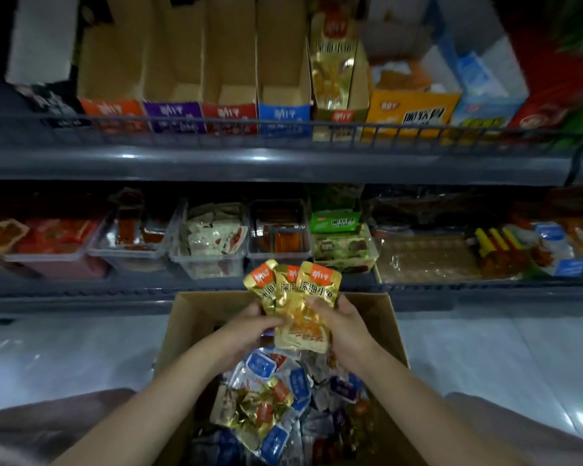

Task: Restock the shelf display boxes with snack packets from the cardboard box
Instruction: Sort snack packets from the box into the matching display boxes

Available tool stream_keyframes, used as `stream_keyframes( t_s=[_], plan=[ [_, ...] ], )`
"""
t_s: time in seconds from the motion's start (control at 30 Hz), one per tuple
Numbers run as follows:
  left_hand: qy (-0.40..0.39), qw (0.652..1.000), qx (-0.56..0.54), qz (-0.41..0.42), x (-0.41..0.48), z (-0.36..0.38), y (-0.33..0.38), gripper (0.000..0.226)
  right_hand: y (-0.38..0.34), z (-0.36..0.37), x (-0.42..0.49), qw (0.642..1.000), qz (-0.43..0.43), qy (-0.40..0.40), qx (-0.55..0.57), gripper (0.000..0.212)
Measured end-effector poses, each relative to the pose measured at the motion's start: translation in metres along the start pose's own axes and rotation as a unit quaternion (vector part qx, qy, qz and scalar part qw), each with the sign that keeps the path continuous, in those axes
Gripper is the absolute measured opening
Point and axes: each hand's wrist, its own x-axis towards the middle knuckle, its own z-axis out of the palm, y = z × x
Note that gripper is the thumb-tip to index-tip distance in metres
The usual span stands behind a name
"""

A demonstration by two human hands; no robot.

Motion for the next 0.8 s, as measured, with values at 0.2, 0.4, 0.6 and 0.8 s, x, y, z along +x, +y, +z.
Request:
stream_keyframes(
  t_s=[0.2,0.4,0.6,0.8],
  plan=[
    [0.054,0.986,-0.049,0.149,-0.070,0.017,0.046,0.024,-0.049,0.001,-0.045,0.991,-0.094,-0.060,-0.074,0.118],
    [0.160,0.945,-0.047,0.280,-0.119,0.038,0.063,0.016,-0.077,-0.017,-0.088,0.992,-0.122,-0.038,-0.004,0.078],
    [0.173,0.933,-0.015,0.315,-0.118,0.061,0.063,0.010,-0.080,-0.001,-0.105,0.993,-0.056,-0.090,0.055,0.045],
    [0.185,0.942,0.009,0.280,-0.119,0.066,0.061,0.031,-0.088,-0.006,-0.103,0.995,-0.060,-0.049,0.062,0.059]
  ],
)
